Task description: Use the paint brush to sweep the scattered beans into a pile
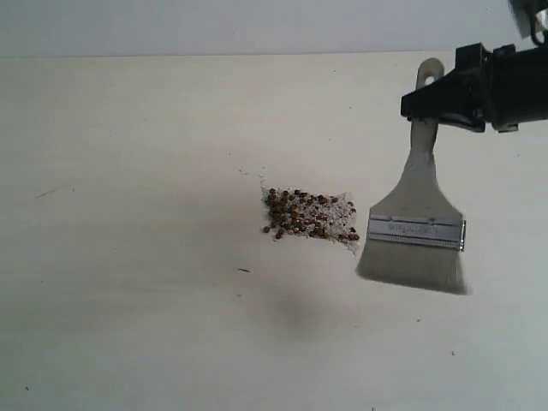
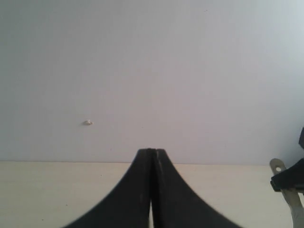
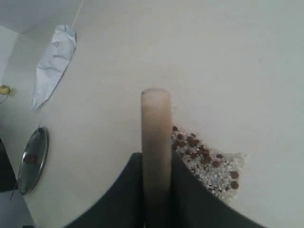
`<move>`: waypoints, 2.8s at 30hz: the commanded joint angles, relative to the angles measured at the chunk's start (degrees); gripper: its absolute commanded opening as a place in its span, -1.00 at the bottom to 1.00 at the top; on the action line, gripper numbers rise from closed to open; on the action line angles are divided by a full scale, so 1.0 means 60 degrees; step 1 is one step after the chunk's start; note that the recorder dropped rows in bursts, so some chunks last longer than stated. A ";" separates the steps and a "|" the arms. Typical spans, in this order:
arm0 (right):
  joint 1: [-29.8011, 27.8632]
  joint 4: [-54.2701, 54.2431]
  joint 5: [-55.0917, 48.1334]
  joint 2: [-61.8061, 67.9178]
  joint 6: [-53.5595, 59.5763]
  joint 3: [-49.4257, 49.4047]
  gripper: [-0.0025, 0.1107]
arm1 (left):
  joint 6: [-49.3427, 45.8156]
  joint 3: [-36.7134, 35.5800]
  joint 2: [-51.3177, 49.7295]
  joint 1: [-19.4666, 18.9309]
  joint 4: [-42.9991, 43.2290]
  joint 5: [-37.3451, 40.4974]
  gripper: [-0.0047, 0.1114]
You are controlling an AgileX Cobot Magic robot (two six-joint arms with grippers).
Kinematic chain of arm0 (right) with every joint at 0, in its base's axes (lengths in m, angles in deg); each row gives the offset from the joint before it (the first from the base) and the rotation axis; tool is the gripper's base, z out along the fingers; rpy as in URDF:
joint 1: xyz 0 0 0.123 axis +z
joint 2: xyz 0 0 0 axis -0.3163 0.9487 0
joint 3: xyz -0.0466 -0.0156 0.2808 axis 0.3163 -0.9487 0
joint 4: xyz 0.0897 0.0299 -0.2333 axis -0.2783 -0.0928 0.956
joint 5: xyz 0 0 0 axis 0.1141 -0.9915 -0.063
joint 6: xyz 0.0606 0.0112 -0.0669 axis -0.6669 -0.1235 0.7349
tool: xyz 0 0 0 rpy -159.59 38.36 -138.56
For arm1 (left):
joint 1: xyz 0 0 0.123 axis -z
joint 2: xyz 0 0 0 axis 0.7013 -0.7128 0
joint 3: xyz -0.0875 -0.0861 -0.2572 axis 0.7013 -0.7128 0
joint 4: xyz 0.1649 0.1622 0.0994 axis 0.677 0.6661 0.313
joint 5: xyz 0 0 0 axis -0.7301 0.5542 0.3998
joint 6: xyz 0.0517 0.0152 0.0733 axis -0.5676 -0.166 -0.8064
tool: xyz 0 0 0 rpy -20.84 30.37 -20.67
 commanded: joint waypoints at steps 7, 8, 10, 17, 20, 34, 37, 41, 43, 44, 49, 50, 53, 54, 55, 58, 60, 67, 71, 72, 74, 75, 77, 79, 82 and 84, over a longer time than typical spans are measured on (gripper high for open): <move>-0.0047 -0.0109 -0.1346 0.2004 0.0553 -0.0028 -0.96 | -0.0002 -0.0028 0.0033 -0.0003 -0.0013 -0.0001 -0.92; -0.0047 -0.0109 -0.1474 0.2083 0.0553 -0.0028 -0.96 | -0.0002 -0.0028 0.0033 -0.0003 -0.0013 -0.0001 -0.92; -0.0047 -0.0109 -0.1696 0.2098 0.0553 -0.0028 -0.96 | -0.0002 -0.0028 0.0033 -0.0003 -0.0013 -0.0001 -0.92; -0.0047 -0.0109 -0.2623 0.2098 0.0553 -0.0028 -0.54 | -0.0002 -0.0028 0.0033 -0.0003 -0.0013 -0.0001 -0.92; -0.0047 -0.0109 -0.3302 0.2098 0.0383 -0.0028 -0.29 | -0.0002 -0.0028 0.0033 -0.0003 -0.0013 -0.0001 -0.92; -0.0047 -0.0109 -0.4177 0.0046 -0.0520 -0.0615 -0.72 | -0.0002 -0.0028 0.0033 -0.0003 -0.0013 -0.0001 -0.92; -0.0047 -0.0109 -0.4713 -0.1480 -0.0146 -0.1530 -0.96 | -0.0002 -0.0028 0.0033 -0.0003 -0.0013 -0.0001 -0.92; -0.0047 -0.0542 -0.5674 -0.4194 0.0797 -0.3394 -0.96 | -0.0002 -0.0028 0.0033 -0.0003 -0.0013 -0.0001 -0.92; -0.0047 -0.1314 -0.6011 -0.5726 0.1226 -0.4523 -0.96 | -0.0002 -0.0028 0.0033 -0.0003 -0.0013 -0.0001 -0.92; -0.0047 -0.1677 -0.6118 -0.6629 0.1368 -0.4954 -0.96 | -0.0002 -0.0028 0.0033 -0.0003 -0.0013 -0.0001 -0.92; -0.0047 -0.2542 -0.6244 -1.0776 0.1489 -0.6942 -0.96 | -0.0002 -0.0028 0.0033 -0.0003 -0.0013 -0.0001 -0.92; -0.0047 -0.2542 -0.6244 -1.1497 0.1489 -0.7144 -0.96 | -0.0002 -0.0028 0.0033 -0.0003 -0.0013 -0.0001 -0.92; -0.0028 -0.2577 -0.6061 -1.3038 0.1555 -0.7565 -0.96 | -0.0002 -0.0028 0.0033 -0.0003 -0.0013 -0.0001 -0.92; -0.0028 -0.2738 -0.5750 -1.3429 0.1555 -0.7600 -0.96 | -0.0002 -0.0028 0.0033 -0.0003 -0.0013 -0.0001 -0.92; -0.0028 -0.2869 -0.5456 -1.3742 0.1555 -0.7610 -0.96 | -0.0002 -0.0028 0.0033 -0.0003 -0.0013 -0.0001 -0.92; -0.0028 -0.3055 -0.4419 -1.4280 0.1472 -0.7623 -0.96 | -0.0002 -0.0028 0.0033 -0.0003 -0.0013 -0.0001 -0.92; -0.0028 -0.3011 -0.3399 -1.4450 0.1454 -0.7623 -0.96 | -0.0002 -0.0028 0.0033 -0.0003 -0.0013 -0.0001 -0.92; -0.0028 -0.3011 -0.1079 -1.4541 0.1473 -0.7623 -0.96 | -0.0002 -0.0028 0.0033 -0.0003 -0.0013 -0.0001 -0.92; -0.0028 -0.3011 -0.0736 -1.4541 0.1473 -0.7623 -0.96 | -0.0002 -0.0028 0.0033 -0.0003 -0.0013 -0.0001 -0.92; -0.0028 -0.2962 -0.0774 -1.4541 0.1490 -0.7623 -0.96 | -0.0002 -0.0028 0.0033 -0.0003 -0.0013 -0.0001 -0.92; -0.0028 -0.2831 -0.1060 -1.4541 0.1764 -0.7623 -0.96 | -0.0002 -0.0028 0.0033 -0.0003 -0.0013 -0.0001 -0.92; -0.0028 -0.2788 -0.1355 -1.4541 0.2175 -0.7623 -0.96 | -0.0002 -0.0028 0.0033 -0.0003 -0.0013 -0.0001 -0.92; -0.0028 -0.2674 -0.2191 -1.4541 0.2851 -0.7623 -0.96 | -0.0002 -0.0028 0.0033 -0.0003 -0.0013 -0.0001 -0.92; -0.0009 -0.2674 -0.3062 -1.4541 0.3267 -0.7623 -0.96 | -0.0002 -0.0028 0.0033 -0.0003 -0.0013 -0.0001 -0.92; 0.0463 -0.2695 -0.5025 -1.4875 0.3305 -0.7623 -0.96 | -0.0002 -0.0028 0.0033 -0.0003 -0.0013 -0.0001 -0.92; 0.0920 -0.2737 -0.6472 -1.5339 0.3204 -0.7623 -0.96 | -0.0002 -0.0028 0.0033 -0.0003 -0.0013 -0.0001 -0.92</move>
